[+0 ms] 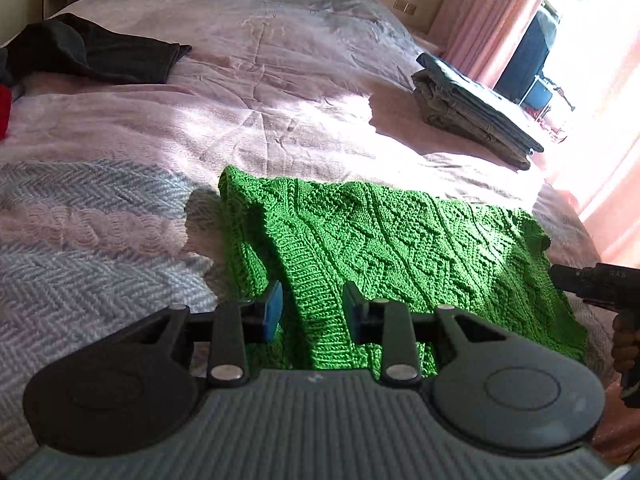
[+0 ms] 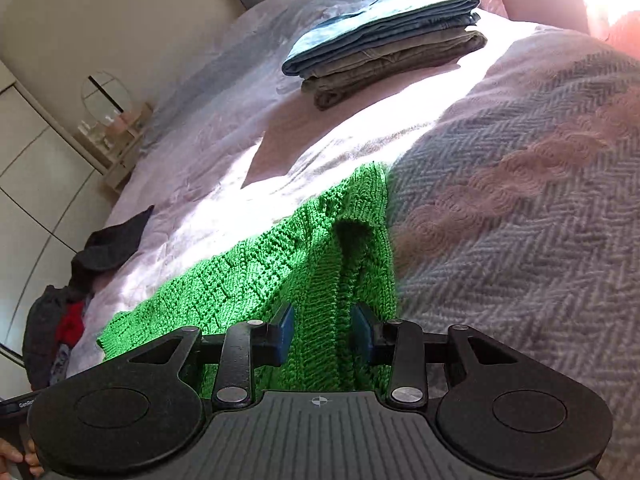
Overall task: Fold clothes
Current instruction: 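Grasp the folded sweater edge with both grippers and lift it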
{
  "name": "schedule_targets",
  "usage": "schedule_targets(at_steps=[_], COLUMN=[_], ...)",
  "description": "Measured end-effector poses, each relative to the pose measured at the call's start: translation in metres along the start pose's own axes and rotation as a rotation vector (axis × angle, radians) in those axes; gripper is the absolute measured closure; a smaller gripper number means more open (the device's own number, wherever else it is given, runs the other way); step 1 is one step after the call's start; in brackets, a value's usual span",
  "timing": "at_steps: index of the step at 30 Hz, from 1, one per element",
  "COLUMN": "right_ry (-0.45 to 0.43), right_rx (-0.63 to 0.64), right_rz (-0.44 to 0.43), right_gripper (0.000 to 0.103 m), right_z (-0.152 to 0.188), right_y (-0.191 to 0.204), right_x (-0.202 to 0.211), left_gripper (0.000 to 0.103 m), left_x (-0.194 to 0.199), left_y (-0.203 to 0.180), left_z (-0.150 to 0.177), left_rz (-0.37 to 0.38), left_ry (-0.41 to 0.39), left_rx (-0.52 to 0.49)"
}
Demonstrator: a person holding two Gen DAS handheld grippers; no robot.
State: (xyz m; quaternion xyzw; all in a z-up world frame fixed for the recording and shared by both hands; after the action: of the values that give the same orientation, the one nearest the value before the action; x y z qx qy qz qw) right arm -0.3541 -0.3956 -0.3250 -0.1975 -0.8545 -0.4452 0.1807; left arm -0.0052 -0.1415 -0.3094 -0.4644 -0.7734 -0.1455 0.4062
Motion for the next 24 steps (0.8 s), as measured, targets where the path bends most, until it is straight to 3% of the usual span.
schedule_targets(at_steps=[3,11,14,24], right_ry=[-0.008,-0.025,-0.003,0.015], right_rx=[-0.055,-0.226,-0.288,-0.320], right_rz=[-0.073,-0.251,-0.238,-0.249], right_gripper=[0.076,0.076,0.076,0.076], right_z=[-0.003,-0.017,-0.019,-0.021], right_y=[-0.010,-0.030,-0.040,-0.055], right_x=[0.001,0.008,-0.002,-0.001], left_gripper=[0.076,0.075,0.075,0.075], left_x=[0.004,0.022,0.020,0.016], left_y=[0.004,0.004,0.005,0.014], left_z=[0.011,0.021,0.019,0.018], left_rz=[0.051,0.060,0.051,0.039], left_ry=[-0.039,-0.048,-0.039,-0.036], left_rx=[0.045,0.143,0.177,0.217])
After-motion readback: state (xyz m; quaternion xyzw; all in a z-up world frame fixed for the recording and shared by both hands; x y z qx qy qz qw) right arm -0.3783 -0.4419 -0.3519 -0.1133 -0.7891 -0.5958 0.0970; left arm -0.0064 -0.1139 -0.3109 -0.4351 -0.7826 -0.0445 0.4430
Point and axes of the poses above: each gripper's, at about its wrist camera, not at the fingertips, and x roughly against the way its jaws point, y to its left, z to its underside, the point moved 5 cm from there along -x, roughly the way its jaws point, and after that the axes turned 13 degrees about -z, right-handed, at the moved point
